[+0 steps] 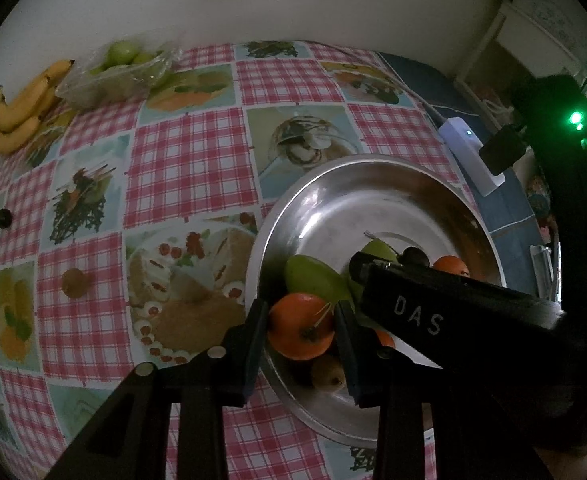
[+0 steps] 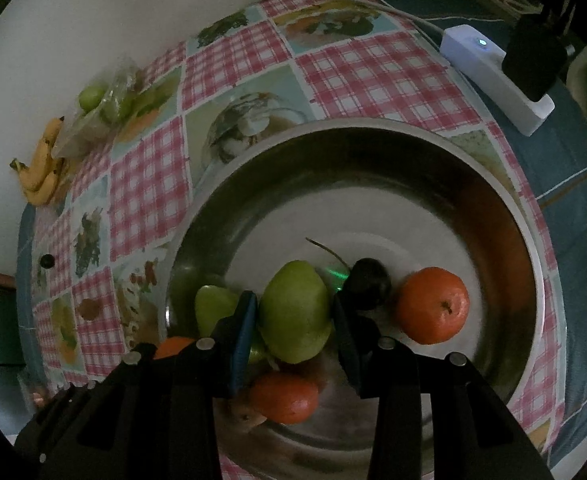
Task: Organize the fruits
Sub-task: 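Lower the mango into the bowl with the right tool while the left tool releases the tomato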
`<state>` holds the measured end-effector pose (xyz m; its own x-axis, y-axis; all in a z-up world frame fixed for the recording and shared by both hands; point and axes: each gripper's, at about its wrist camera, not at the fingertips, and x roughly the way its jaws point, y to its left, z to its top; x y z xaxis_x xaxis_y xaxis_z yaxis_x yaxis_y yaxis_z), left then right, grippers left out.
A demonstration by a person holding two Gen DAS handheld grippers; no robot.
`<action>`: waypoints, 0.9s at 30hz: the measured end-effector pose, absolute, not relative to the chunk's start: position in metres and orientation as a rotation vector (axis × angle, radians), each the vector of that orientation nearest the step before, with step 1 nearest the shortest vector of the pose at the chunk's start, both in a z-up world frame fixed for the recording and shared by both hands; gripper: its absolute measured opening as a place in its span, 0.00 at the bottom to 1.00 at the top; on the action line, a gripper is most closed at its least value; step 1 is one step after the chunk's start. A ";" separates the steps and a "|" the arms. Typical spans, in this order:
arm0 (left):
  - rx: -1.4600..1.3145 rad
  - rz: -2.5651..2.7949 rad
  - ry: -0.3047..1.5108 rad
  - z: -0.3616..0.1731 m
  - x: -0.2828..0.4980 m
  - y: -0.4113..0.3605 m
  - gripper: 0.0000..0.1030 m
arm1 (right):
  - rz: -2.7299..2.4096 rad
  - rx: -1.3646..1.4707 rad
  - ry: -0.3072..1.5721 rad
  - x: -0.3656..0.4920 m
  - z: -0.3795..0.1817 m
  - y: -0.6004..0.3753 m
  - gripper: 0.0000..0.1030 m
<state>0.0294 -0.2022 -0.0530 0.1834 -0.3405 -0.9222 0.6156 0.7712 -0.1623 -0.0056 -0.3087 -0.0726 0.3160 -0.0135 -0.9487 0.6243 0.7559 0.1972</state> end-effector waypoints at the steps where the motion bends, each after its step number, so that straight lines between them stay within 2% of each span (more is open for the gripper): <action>1: 0.270 -0.686 1.210 -0.053 0.029 -0.202 0.36 | -0.456 0.604 1.185 -0.006 -0.071 -0.309 0.40; 16: 0.260 -0.697 1.233 -0.055 0.029 -0.204 0.38 | -0.470 0.595 1.127 -0.011 -0.052 -0.313 0.40; 20: 0.251 -0.701 1.227 -0.052 0.029 -0.204 0.45 | -0.475 0.601 1.120 -0.013 -0.050 -0.315 0.40; 27: 0.215 -0.671 1.214 -0.045 0.037 -0.195 0.45 | -0.483 0.609 1.110 -0.015 -0.048 -0.317 0.40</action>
